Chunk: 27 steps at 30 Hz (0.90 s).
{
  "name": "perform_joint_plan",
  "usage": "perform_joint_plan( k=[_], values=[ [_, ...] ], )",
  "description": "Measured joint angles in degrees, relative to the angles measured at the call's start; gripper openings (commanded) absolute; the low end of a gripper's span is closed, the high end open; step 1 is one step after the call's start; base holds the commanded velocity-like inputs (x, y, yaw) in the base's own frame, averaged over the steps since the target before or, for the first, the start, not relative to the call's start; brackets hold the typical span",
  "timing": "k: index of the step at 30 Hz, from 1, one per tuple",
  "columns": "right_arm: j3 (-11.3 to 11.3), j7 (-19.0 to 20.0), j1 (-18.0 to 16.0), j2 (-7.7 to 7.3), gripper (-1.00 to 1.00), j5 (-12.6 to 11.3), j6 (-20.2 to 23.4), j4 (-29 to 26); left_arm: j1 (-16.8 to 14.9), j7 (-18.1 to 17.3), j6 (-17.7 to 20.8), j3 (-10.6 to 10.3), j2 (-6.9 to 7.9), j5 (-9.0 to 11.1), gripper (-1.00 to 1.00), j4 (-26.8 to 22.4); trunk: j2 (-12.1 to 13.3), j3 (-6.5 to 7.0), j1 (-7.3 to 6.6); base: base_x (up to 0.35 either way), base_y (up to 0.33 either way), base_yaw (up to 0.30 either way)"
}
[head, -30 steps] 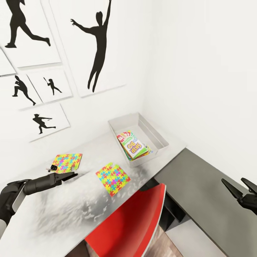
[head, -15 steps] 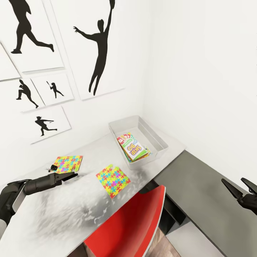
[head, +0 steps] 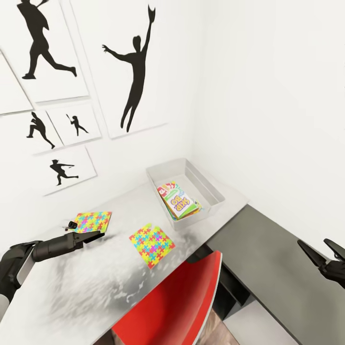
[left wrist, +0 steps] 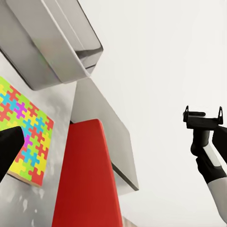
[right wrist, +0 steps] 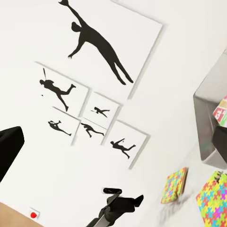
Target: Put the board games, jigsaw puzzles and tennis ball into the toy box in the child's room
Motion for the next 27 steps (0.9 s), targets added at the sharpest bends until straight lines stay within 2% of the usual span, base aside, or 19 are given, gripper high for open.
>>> perform_joint_plan(
  k=[19, 27],
  values=[
    [-0.34, 0.15, 0.0, 0.02, 1.0, -0.01, 0.04, 0.06, 0.0, 0.05, 0.0, -0.1, -0.08, -0.04, 1.0, 0.0, 0.0, 1.81, 0.0, 0.0, 0.0, 0.0],
    [-0.67, 0.14, 0.0, 0.47, 1.0, 0.03, 0.05, 0.06, 0.0, 0.08, 0.0, -0.17, -0.08, -0.04, 1.0, 0.0, 0.0, 2.57, 0.0, 0.0, 0.0, 0.0]
  ],
)
